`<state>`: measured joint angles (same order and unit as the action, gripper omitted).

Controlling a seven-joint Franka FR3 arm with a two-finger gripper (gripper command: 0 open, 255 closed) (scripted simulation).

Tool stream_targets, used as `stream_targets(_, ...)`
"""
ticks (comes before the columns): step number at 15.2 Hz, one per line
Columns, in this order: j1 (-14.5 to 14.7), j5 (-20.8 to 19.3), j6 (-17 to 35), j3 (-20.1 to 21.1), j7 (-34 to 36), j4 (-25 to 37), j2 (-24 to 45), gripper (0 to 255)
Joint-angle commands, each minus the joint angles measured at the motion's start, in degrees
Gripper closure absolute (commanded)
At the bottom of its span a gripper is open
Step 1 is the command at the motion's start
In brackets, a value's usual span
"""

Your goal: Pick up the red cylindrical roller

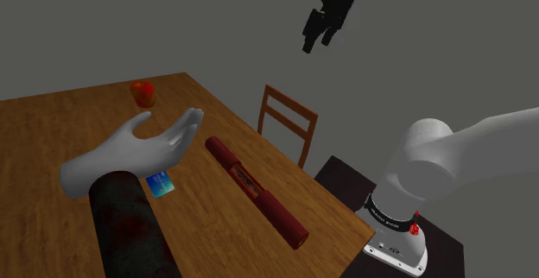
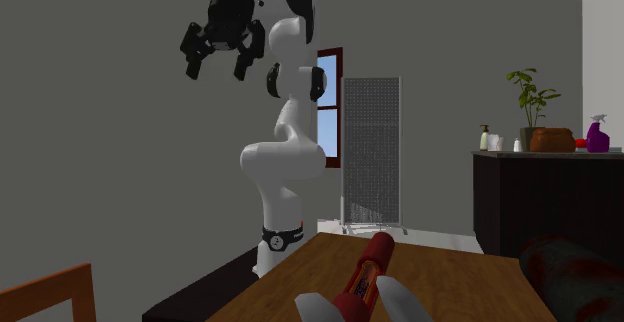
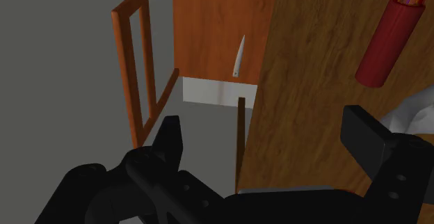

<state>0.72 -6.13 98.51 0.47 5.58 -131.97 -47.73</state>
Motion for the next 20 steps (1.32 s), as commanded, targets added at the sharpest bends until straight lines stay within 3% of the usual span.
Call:
stream_targets(1,0.0,0.0,0.0,0.0,0.0,0.0,0.0,0)
stream_targets(11,2.8,4.9,8.7,8.3,10.0,-9.9,4.7,0)
stream_targets(20,5.5,9.2,18.1,16.3,19.0,-14.2,14.7,0)
